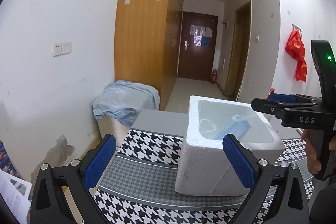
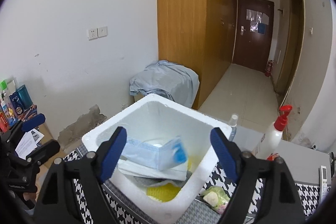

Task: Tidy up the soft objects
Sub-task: 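Lower the blue mask into the foam box and open the right tool, then withdraw both open tools from the foam box, then move both tools toward the floral-wrapped roll and white foam tube, then close the left tool on the floral-wrapped roll while the right tool grasps the white foam tube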

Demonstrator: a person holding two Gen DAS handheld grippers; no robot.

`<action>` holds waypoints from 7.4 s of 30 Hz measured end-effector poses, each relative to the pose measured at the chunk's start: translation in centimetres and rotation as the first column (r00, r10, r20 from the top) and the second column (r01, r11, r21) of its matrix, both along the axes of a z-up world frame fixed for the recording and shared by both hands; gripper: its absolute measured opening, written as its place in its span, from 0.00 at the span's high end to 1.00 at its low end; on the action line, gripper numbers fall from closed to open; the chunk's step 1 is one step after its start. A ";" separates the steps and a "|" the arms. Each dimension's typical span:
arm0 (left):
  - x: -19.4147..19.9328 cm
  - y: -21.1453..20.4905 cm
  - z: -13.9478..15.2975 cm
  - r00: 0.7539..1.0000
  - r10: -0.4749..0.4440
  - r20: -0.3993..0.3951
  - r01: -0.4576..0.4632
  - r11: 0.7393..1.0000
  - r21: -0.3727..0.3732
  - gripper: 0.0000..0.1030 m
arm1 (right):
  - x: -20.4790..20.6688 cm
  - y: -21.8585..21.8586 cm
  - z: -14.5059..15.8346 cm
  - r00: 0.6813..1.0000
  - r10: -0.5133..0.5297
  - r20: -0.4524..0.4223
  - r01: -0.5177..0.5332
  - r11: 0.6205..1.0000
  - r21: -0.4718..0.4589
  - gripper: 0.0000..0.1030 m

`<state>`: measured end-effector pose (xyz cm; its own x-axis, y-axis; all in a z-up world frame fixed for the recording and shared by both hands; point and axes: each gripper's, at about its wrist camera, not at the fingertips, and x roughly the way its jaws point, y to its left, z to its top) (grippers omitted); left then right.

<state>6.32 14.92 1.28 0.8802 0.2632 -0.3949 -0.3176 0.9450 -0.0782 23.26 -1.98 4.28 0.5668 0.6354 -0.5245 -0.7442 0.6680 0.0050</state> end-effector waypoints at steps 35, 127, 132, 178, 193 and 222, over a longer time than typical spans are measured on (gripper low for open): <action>-3.1 -6.5 3.4 0.993 -0.091 0.075 0.085 0.994 0.072 0.01 | -6.5 -8.1 3.1 0.992 -0.037 0.117 0.022 0.992 0.124 0.05; 3.2 -19.7 -4.4 0.916 -0.401 -0.011 0.401 0.916 0.028 0.01 | -7.0 -23.8 -6.3 0.946 -0.324 -0.003 0.321 0.935 0.151 0.02; 4.4 -20.4 -5.3 0.911 -0.410 -0.045 0.412 0.911 0.023 0.01 | -6.1 -24.7 -7.1 0.942 -0.335 -0.024 0.335 0.932 0.139 0.02; 14.5 -19.2 -8.3 0.946 -0.273 -0.175 0.281 0.959 0.023 0.01 | -0.3 -24.1 -11.7 0.941 -0.285 -0.182 0.298 0.953 0.049 0.02; 15.7 -20.8 -9.6 0.913 -0.320 -0.253 0.331 0.944 0.001 0.01 | 0.7 -22.7 -12.6 0.940 -0.269 -0.209 0.279 0.960 0.019 0.02; 18.6 -19.2 -13.1 0.896 -0.277 -0.347 0.287 0.958 -0.022 0.02 | 1.6 -22.3 -14.4 0.927 -0.280 -0.252 0.274 0.960 -0.056 0.02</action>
<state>24.97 -4.30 -11.83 0.7307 0.0403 -0.6816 -0.0397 0.9991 0.0165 24.88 -24.30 -10.09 0.5645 0.4606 -0.6850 -0.5050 0.8491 0.1548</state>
